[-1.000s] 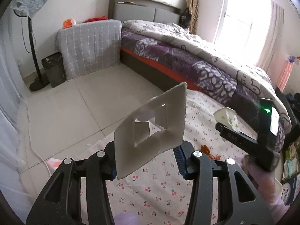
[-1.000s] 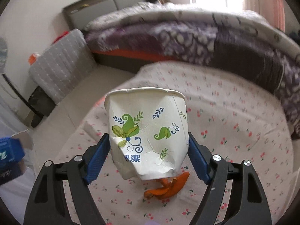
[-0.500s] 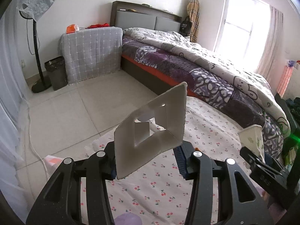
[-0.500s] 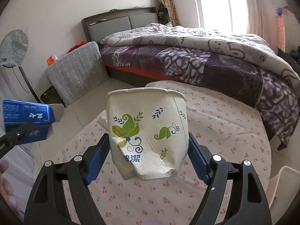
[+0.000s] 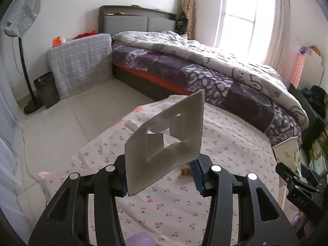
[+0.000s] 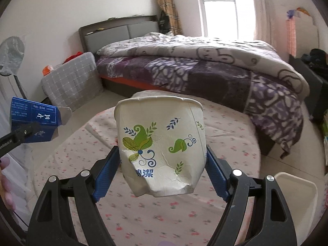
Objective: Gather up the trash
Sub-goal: 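Carry the paper cup toward the white bin with right tool while left tool carries the carton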
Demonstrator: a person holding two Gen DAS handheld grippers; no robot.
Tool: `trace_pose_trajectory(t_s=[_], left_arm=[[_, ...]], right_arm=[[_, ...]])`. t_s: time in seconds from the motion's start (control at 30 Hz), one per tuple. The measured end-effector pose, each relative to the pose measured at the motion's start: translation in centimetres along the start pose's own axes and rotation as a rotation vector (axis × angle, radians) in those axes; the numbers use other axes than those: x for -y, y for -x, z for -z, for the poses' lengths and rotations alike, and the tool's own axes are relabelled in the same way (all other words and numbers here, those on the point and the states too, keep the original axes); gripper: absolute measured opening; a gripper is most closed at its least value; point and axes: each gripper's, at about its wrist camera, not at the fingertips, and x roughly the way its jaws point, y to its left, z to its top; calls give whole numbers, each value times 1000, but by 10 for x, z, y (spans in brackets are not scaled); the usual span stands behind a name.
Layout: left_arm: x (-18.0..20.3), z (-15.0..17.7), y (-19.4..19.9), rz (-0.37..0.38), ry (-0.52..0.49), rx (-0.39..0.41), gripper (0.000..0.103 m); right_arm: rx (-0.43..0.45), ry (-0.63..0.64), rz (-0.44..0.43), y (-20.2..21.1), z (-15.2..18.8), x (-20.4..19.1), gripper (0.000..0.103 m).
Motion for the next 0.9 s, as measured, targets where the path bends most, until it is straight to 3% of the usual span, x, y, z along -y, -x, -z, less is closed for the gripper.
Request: trace_pose_trajectory(t_s=[0.9], left_arm=[[137, 22, -3, 174, -156, -22, 45]], right_arm=[[49, -273, 199, 69, 10, 157, 78]])
